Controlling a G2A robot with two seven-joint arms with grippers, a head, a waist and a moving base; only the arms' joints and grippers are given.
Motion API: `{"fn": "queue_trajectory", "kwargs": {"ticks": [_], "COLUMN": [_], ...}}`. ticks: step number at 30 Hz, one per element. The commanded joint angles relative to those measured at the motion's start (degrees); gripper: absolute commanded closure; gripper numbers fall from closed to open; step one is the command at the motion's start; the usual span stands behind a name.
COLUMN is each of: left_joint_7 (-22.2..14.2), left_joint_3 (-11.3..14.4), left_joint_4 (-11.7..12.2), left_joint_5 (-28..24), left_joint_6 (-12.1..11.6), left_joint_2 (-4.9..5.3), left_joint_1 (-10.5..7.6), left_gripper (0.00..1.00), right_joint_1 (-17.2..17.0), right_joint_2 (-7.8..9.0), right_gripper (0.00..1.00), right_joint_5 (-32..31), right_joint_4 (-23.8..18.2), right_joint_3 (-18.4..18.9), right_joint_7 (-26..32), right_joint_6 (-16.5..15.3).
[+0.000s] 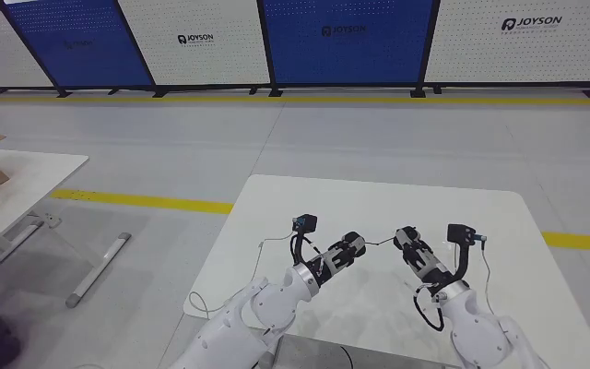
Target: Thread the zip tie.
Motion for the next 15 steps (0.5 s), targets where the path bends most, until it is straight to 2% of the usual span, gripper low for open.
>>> {"fn": "queue_trajectory", "kwargs": {"ticks": [1,15], "left_joint_7": [0.0,0.0], "left_joint_3": [0.0,0.0], "left_joint_4": [0.0,0.0], "left_joint_5": [0.0,0.0], "left_joint_6": [0.0,0.0], "left_joint_2": [0.00,0.00], "left_joint_1": [0.00,0.00], "left_gripper": [1.00,1.00], "right_joint_1": [-0.1,0.0], "right_joint_2": [-0.03,-0.28], "right_gripper": [1.00,1.00], "right_joint_5": [0.0,-0.5], "right_joint_4": [0.0,0.2], "right_joint_3": [0.0,-0.2], "right_joint_7": [-0.1,0.5], "right_joint_6": [-0.1,0.0]}}
